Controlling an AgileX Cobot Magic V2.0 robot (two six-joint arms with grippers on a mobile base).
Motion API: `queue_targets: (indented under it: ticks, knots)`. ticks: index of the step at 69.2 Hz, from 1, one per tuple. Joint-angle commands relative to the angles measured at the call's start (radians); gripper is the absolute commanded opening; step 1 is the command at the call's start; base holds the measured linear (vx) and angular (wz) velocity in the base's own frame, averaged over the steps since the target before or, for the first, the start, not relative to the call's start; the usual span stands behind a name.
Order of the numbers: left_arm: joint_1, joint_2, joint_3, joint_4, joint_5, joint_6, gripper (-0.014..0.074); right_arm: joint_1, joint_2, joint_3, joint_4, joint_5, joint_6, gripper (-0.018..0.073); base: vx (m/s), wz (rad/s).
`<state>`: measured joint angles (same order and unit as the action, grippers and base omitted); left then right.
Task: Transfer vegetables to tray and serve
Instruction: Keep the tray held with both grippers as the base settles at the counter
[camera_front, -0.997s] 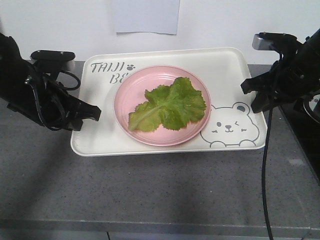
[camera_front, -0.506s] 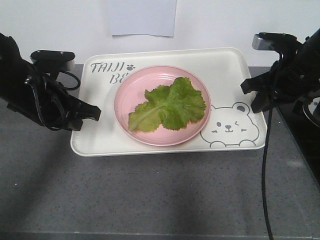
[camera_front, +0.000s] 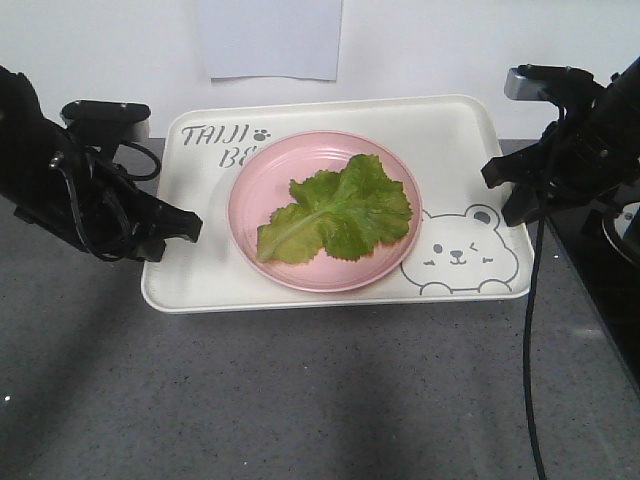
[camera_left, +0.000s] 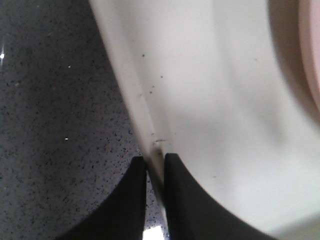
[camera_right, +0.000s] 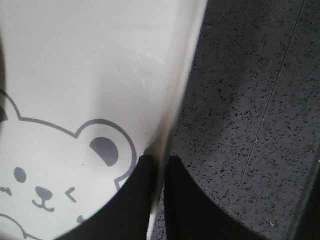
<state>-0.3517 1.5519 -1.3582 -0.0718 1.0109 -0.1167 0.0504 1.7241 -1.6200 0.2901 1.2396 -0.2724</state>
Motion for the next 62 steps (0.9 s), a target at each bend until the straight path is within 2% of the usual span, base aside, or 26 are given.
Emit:
queue_targets:
  ticks: [1,62]
  knots:
    - [-0.023,-0.043,-0.033,-0.110,-0.095,0.026,-0.0006,0.017,-0.055,-0.029,0.145,0.043,-0.040,-0.0006,0.06,-0.05]
    - [-0.023,-0.043,-0.033,-0.110,-0.095,0.026,-0.0006,0.017,-0.055,-0.029,0.145,0.043,-0.040,-0.0006,0.04,-0.01]
